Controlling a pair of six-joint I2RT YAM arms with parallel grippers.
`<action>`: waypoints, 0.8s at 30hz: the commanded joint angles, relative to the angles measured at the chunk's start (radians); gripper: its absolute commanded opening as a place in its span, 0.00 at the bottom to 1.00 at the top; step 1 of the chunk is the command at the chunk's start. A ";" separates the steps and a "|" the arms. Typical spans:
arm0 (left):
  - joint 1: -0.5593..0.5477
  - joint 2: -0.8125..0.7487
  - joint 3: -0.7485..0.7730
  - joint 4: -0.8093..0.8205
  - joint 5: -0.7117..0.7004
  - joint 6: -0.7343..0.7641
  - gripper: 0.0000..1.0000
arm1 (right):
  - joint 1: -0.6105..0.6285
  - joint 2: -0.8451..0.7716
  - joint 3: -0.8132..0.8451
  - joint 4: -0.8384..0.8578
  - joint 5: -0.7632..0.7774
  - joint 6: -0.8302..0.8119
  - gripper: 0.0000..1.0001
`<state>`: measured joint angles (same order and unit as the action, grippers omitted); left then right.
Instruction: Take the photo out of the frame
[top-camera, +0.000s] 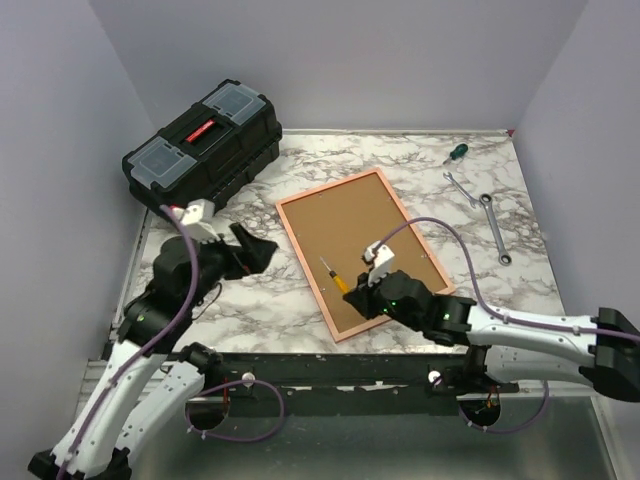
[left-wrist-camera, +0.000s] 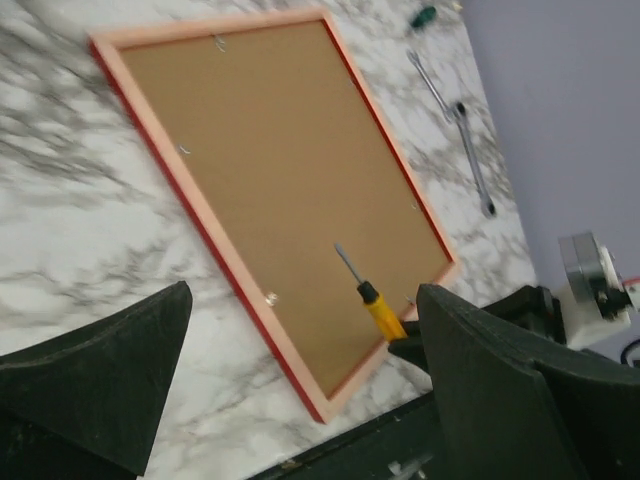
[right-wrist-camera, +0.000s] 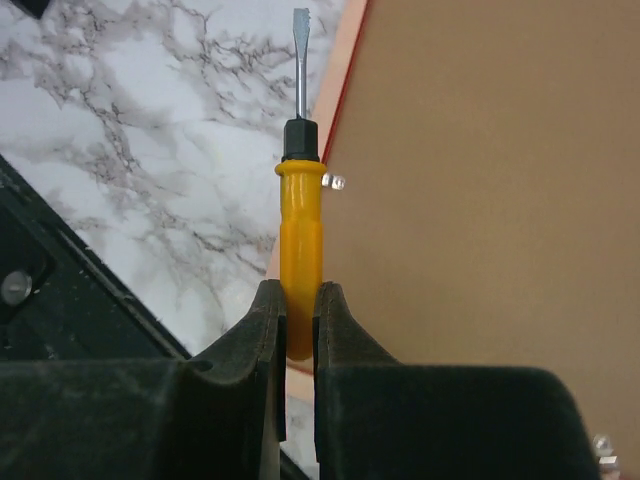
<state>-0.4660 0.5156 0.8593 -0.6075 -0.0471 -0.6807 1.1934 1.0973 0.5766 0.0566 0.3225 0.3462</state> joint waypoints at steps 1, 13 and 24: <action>0.001 0.152 -0.200 0.407 0.526 -0.257 0.98 | -0.046 -0.163 -0.063 -0.196 -0.111 0.346 0.01; -0.259 0.415 -0.398 0.869 0.506 -0.575 0.86 | -0.056 -0.157 0.033 -0.244 -0.189 0.475 0.01; -0.263 0.344 -0.429 0.683 0.302 -0.641 0.76 | -0.056 -0.120 0.111 -0.247 -0.186 0.425 0.01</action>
<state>-0.7242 0.9169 0.4610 0.1741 0.4007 -1.2770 1.1362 0.9779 0.6365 -0.1936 0.1478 0.7876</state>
